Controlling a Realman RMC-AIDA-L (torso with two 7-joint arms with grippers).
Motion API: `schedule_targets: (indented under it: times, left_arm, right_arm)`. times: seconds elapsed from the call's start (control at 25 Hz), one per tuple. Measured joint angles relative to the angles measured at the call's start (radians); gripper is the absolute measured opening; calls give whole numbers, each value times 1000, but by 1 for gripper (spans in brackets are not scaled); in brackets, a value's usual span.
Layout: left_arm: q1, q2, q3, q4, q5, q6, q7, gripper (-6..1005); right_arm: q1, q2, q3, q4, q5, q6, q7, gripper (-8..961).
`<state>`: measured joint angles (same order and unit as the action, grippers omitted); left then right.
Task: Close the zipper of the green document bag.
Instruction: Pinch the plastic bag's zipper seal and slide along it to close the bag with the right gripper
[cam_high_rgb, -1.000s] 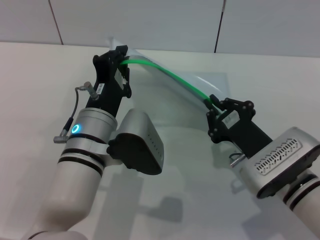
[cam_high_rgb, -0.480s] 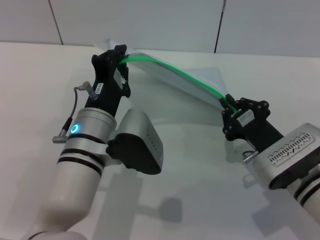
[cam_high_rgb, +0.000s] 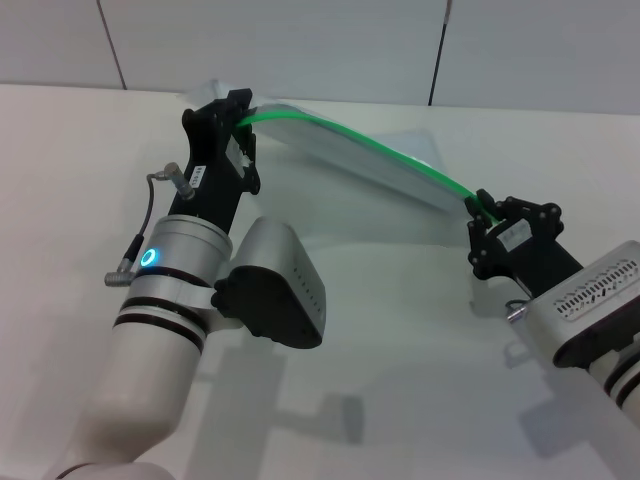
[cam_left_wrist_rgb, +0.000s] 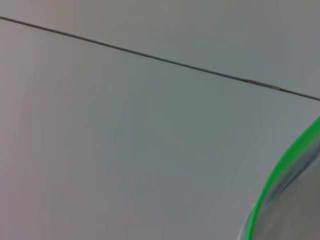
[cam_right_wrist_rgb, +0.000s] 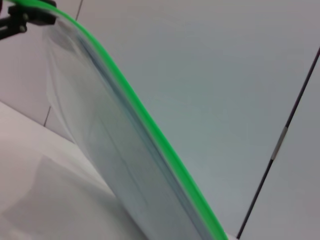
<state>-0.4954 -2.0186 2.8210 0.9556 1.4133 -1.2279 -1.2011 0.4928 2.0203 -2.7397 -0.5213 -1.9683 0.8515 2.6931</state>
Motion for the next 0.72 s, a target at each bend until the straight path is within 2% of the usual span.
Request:
schedule_targets:
  times: [0.72]
  left_arm:
    - [0,0,0,0,-3,0,1,55]
  right_arm:
    - [10,1,0,37,37,-31,10,80]
